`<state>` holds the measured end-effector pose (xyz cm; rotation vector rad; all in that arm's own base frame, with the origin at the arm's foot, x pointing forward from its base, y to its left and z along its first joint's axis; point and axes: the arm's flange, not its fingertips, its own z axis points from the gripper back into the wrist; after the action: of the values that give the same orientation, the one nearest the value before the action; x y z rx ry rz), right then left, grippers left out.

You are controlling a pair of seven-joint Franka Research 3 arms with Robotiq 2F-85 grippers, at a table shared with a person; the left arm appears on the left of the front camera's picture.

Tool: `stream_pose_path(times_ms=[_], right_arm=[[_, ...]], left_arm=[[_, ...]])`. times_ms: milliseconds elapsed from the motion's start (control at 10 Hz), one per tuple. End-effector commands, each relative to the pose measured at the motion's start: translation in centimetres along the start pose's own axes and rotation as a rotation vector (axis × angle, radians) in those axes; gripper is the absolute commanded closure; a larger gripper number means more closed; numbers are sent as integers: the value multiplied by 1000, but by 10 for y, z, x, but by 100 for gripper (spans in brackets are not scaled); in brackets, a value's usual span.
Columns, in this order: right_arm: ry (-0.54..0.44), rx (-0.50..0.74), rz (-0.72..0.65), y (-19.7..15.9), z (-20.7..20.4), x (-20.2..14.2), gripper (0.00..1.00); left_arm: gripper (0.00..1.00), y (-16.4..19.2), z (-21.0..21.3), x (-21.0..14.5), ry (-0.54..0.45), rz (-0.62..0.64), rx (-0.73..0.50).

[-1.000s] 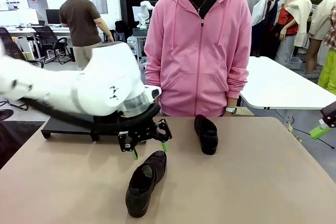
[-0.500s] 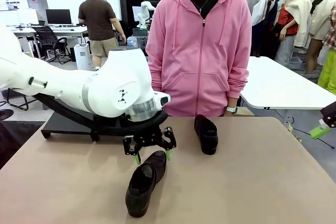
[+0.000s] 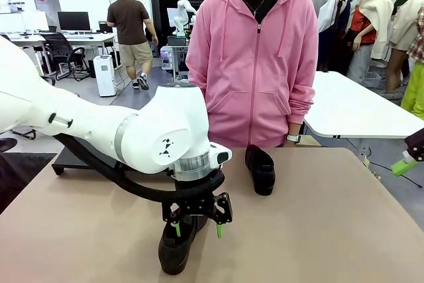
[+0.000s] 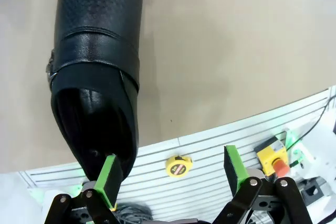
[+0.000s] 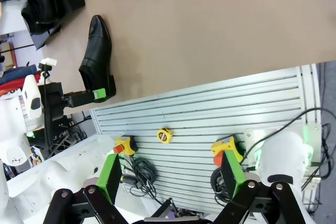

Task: Organize the shoes by placing them on the stand.
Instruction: Place the Shoe from the middle of the table onto the Shoes Stand.

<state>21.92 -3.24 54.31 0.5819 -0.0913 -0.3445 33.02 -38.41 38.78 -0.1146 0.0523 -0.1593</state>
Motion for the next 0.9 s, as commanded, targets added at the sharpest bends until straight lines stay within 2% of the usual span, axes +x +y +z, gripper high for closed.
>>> stream_pose_path(times_ms=[0, 200, 500, 600, 700, 800], right_arm=[[5, 31, -13, 5, 3, -1, 0], [5, 31, -13, 5, 3, -1, 0], [5, 31, -13, 5, 3, -1, 0], [5, 31, -13, 5, 3, -1, 0], [5, 31, -13, 5, 3, -1, 0], [5, 31, -13, 5, 3, -1, 0]], left_arm=[[0, 7, -4, 10, -5, 8, 50], [0, 10, -12, 24, -16, 32, 104], [0, 14, -25, 40, 35, 17, 51], [15, 15, -25, 40, 34, -1, 49], [74, 15, -26, 41, 27, 6, 48], [100, 15, -25, 42, 24, 10, 55]])
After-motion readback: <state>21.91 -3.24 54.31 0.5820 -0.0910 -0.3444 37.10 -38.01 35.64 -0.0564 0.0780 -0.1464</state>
